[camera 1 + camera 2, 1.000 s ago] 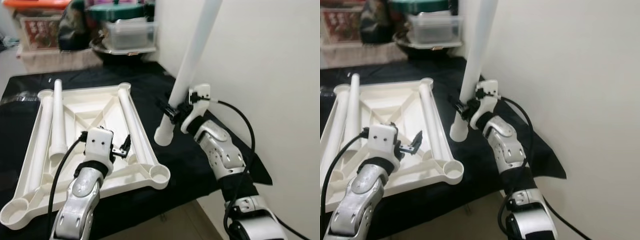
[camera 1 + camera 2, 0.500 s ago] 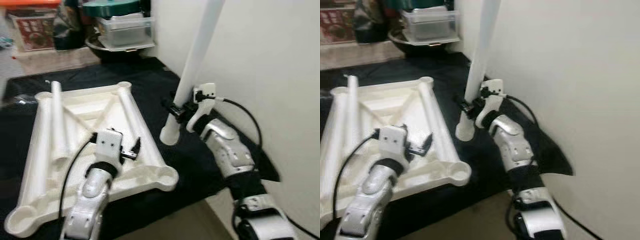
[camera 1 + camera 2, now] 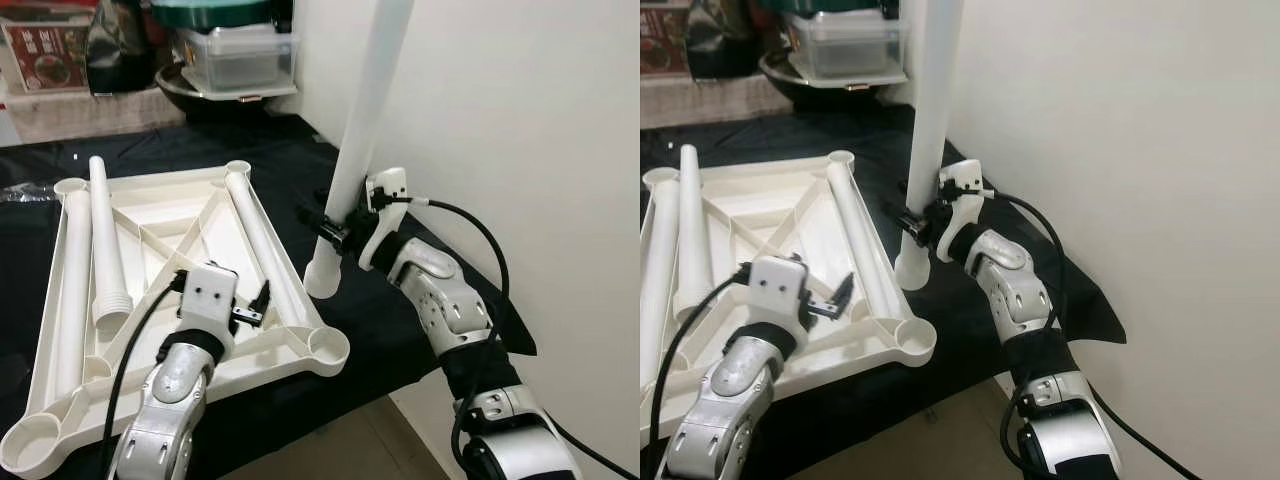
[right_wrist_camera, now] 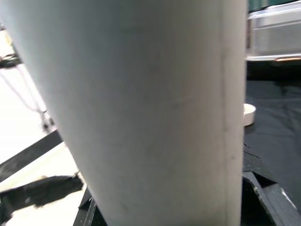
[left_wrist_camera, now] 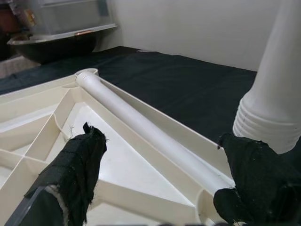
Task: Building children table
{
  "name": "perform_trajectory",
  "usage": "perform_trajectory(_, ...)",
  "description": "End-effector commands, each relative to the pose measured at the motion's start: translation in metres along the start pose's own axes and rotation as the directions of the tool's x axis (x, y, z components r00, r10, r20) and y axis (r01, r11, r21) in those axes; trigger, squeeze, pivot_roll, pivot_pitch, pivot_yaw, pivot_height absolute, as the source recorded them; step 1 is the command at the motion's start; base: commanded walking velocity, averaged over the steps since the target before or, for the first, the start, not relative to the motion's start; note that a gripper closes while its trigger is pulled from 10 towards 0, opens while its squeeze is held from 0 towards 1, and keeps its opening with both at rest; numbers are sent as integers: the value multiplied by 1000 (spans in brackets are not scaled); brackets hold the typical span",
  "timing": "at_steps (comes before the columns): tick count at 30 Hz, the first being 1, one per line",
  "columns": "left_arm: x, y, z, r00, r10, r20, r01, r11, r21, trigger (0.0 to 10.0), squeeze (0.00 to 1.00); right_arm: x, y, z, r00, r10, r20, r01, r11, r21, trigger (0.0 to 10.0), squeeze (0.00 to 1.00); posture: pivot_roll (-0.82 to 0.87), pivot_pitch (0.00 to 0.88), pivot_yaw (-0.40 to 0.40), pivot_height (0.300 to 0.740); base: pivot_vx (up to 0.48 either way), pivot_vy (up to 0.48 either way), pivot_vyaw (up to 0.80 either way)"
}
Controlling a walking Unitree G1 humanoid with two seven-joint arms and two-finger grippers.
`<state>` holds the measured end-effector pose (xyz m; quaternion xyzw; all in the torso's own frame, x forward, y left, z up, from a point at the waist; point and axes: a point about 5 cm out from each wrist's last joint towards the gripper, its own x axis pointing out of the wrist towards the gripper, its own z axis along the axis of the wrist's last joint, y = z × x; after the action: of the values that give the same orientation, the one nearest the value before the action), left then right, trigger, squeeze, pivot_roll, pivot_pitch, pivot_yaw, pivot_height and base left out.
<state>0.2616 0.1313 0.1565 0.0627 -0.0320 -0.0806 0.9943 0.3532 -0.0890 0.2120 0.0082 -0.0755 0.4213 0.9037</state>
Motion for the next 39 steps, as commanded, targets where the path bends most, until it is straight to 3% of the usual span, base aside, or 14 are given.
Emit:
perform_trajectory(1, -2, -2, 0, 1000, -3, 3, 3, 1000, 10, 10000, 0, 2, 1, 8, 1000, 24, 15, -24, 1000, -17, 10000, 0, 134, 0, -107, 740, 0, 0, 0)
perform_trajectory(4, -2, -4, -1, 1000, -23, -1, 23, 998, 57, 10000, 0, -3, 5, 8, 994, 111, -11, -111, 993, -41, 10000, 0, 131, 0, -102, 740, 0, 0, 0)
perform_trajectory(9, -3, -4, -2, 1000, -24, -1, 24, 998, 62, 10000, 0, -6, 7, 7, 989, 148, -29, -149, 987, -56, 10000, 0, 121, 0, -98, 740, 0, 0, 0)
perform_trajectory(14, -3, -2, -2, 1000, -12, 3, 12, 998, 63, 10000, 0, -5, 8, 7, 990, 139, -24, -140, 989, -53, 10000, 0, 126, 0, -96, 740, 0, 0, 0)
perform_trajectory(26, -2, 21, 15, 996, 58, 61, -66, 986, 151, 10000, 0, 8, 14, 10, 995, 70, 71, -70, 998, 4, 10000, 0, 180, 0, -88, 740, 0, 0, 0)
perform_trajectory(33, -5, 14, 9, 999, 23, 44, -30, 988, 154, 10000, 0, -1, 14, 7, 996, 21, 91, -23, 999, 23, 10000, 0, 137, 0, -28, 740, 0, 0, 0)
perform_trajectory(39, -1, 24, 2, 1000, -4, 28, -2, 977, 211, 10000, 0, -18, 19, 4, 997, 65, 48, -64, 998, -14, 10000, 0, 51, 0, 26, 740, 0, 0, 0)
